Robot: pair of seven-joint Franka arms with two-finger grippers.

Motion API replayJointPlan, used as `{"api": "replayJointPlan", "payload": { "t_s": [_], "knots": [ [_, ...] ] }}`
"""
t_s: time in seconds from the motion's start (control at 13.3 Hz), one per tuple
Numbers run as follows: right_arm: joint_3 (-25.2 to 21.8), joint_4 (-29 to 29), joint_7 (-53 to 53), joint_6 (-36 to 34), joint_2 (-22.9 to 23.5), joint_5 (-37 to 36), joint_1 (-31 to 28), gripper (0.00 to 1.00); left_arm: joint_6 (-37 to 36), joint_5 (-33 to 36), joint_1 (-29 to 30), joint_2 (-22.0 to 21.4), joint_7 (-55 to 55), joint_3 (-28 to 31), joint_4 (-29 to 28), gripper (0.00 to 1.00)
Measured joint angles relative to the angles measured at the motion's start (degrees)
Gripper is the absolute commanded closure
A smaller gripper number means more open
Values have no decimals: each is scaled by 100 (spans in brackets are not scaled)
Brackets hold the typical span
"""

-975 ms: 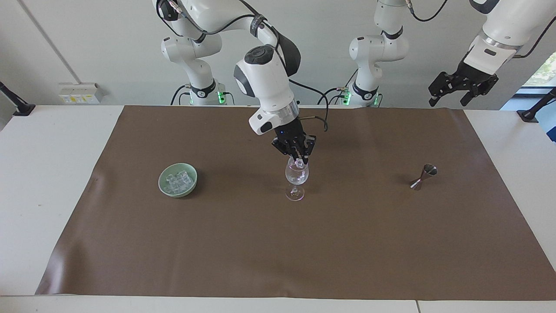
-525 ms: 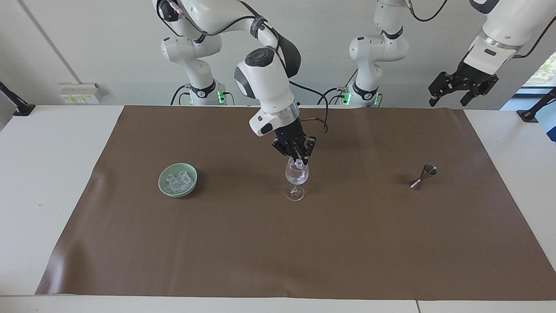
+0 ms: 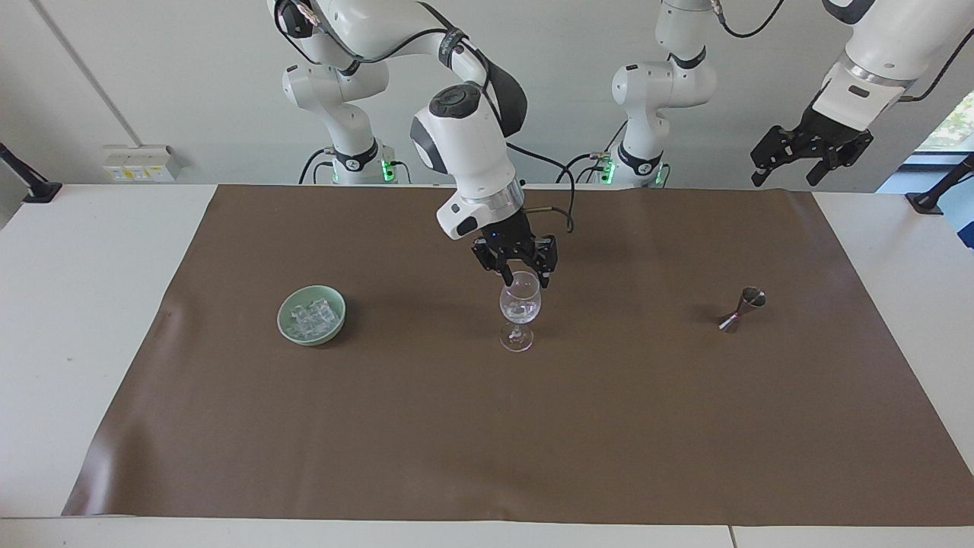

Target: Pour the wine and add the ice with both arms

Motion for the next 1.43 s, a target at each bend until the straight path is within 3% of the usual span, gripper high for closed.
{"api": "replayJointPlan", "payload": {
  "t_s": [0.38, 0.6, 0.82, 1.12, 1.43],
  "knots": [
    [-39, 104, 0, 5, -61, -21, -7, 0, 0, 0, 0, 0, 0, 0, 0, 0],
    [-180, 163, 0, -57, -329, -320, -73, 0, 0, 0, 0, 0, 0, 0, 0, 0],
    [-226, 172, -58, -576, -657, -836, -442, 0, 0, 0, 0, 0, 0, 0, 0, 0],
    [-242, 175, -820, -1526, -1207, -891, -1096, 0, 0, 0, 0, 0, 0, 0, 0, 0],
    [-249, 176, -1108, -2013, -1625, -893, -1507, 0, 4, 0, 1, 0, -1, -1, 1, 0]
  ]
}}
